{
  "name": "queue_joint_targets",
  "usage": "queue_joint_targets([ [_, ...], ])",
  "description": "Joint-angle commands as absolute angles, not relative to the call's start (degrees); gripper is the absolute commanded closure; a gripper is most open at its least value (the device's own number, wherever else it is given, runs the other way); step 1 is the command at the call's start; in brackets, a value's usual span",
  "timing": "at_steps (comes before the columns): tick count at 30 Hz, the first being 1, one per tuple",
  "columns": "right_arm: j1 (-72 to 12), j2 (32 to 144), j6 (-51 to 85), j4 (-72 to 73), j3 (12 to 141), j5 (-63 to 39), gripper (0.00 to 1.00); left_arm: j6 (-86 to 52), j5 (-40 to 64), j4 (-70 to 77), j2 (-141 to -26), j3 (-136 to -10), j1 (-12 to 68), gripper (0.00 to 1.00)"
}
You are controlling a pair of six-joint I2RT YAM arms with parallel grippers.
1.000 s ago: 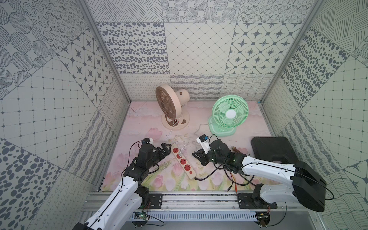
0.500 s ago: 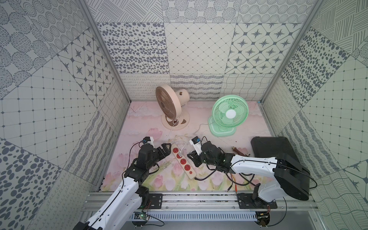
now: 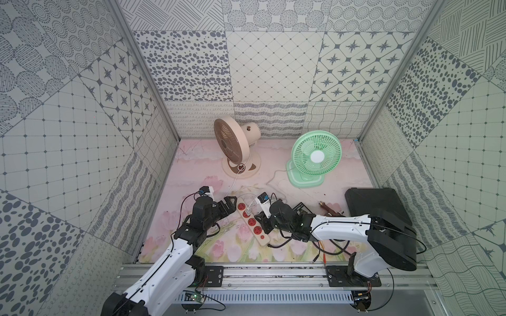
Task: Plug the desk fan into the power strip
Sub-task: Insert the plug into the socket.
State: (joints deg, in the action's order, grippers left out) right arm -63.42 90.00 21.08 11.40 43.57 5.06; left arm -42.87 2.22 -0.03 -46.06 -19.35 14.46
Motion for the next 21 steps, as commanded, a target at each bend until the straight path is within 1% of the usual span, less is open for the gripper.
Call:
queue_joint_targets([
  [1,-63.9,91.8,20.7,14.3,45.6,6.4,1.00,-40.7,4.6,4.9,-48.1,-20.2,13.8,0.00],
  [14,-64.3,96.3,22.9,15.2,47.9,6.9,1.00,-41.4,2.9,5.7,-48.0,-19.5,13.9,0.00],
  [21,-64.4,98.3,25.1,12.7,48.9,5.2,1.00,-41.6,3.2,8.8,-46.1,-17.2,13.9,0.00],
])
